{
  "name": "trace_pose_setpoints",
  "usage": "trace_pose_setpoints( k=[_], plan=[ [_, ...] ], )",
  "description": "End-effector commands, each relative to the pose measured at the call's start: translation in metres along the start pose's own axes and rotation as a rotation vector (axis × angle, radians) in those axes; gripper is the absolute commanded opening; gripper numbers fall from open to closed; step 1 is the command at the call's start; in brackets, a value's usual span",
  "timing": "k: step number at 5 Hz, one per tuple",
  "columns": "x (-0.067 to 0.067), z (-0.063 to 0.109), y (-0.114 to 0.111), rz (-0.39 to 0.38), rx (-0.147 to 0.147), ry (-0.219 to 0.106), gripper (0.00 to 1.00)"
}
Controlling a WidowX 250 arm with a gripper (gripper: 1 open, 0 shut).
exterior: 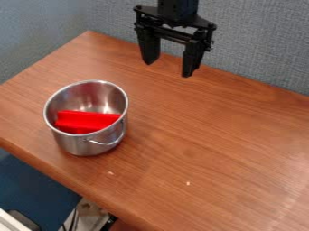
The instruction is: Move the red object from the metal pot to the table
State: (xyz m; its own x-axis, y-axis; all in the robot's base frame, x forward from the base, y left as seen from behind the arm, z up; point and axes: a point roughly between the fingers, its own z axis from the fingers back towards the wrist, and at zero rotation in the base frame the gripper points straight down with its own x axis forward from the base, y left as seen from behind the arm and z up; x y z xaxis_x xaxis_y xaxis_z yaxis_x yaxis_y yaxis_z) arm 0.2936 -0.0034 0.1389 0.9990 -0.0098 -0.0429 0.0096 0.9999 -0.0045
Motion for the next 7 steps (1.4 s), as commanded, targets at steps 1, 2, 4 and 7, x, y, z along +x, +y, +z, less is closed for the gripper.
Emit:
trace_pose_setpoints(
  k=[1,2,4,7],
  plan=[
    [-0.007,0.003,-0.006,-0.027,0.040,0.037,1.00],
    [-0.012,-0.016,-0.005,-0.006,0.048,0.060,1.00],
    [-0.029,-0.006,0.042,0.141,0.007,0.015,1.00],
    [-0.094,-0.001,0.106,0.242,0.037,0.000,1.00]
  ],
)
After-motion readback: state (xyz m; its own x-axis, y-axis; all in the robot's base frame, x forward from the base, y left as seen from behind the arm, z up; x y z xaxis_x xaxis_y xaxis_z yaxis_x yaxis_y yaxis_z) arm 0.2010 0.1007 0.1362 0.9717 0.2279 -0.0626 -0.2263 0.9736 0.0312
